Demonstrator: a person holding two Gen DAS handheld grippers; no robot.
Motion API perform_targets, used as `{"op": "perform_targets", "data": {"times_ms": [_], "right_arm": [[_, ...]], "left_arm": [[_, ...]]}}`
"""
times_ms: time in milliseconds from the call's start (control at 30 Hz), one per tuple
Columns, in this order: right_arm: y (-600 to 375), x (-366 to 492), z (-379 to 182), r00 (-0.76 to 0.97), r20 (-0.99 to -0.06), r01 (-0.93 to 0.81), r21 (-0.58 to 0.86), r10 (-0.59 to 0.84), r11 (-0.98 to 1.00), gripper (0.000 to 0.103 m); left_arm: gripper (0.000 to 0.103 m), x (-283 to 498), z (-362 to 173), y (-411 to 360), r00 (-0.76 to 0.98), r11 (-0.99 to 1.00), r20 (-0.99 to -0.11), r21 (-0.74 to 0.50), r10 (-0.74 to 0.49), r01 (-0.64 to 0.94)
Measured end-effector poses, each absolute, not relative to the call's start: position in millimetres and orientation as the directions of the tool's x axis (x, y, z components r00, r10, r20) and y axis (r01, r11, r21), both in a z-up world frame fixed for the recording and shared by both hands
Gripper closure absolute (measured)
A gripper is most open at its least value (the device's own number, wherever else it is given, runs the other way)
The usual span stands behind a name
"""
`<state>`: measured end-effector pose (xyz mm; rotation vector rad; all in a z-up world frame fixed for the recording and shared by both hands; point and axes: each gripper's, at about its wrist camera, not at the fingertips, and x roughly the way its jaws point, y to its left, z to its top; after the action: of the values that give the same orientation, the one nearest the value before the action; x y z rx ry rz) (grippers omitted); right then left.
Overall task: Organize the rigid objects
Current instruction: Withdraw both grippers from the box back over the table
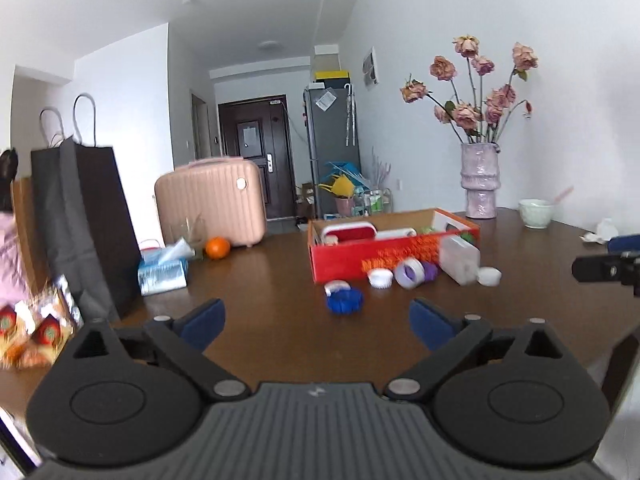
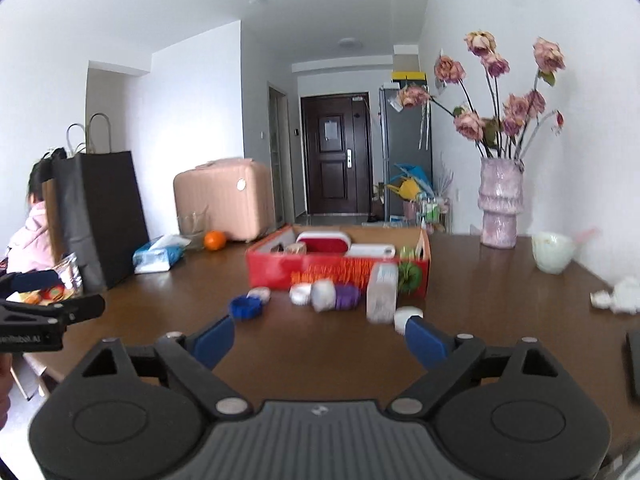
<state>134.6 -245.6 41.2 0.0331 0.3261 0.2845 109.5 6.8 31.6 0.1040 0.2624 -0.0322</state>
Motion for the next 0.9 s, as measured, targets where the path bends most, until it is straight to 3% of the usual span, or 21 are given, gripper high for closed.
{"op": "perform_targets", "data": {"times_ms": [133,333,633,800,900], "right_arm": [[-242.1,99.2,27.3,0.89,-0.35,-0.281,0.083,0.292,0.956,0.009],[-233.8,97.7,18.5,0.881,-0.367,-0.298,0.058,0.298,0.953,0.006],[-252.7,148.1,0.4,0.868,-0.425,-0.231,0.115,0.258,0.966,0.008],[-266.2,195.1,-6.9,0.855,-0.462,-0.202,0.123,0.236,0.972,0.014],[-272.9,228.7,-13.1,0.847,-0.484,-0.183,0.121,0.219,0.976,0.015]], "left_arm": [[0.001,95.5,21.7,7.8,0.933,0.992,-0.348,0.05,-0.091,0.115],[0.001,110.1,18.2,2.3,0.917,0.991,-0.379,-0.014,-0.126,0.13],[0.001,169.1,4.4,1.4,0.891,0.997,-0.45,0.005,-0.063,0.073],[0.015,222.8,-3.6,-5.2,0.876,0.997,-0.478,0.012,-0.059,0.074],[0.017,263.0,-12.1,-10.0,0.866,0.997,-0.497,0.018,-0.056,0.075]]}}
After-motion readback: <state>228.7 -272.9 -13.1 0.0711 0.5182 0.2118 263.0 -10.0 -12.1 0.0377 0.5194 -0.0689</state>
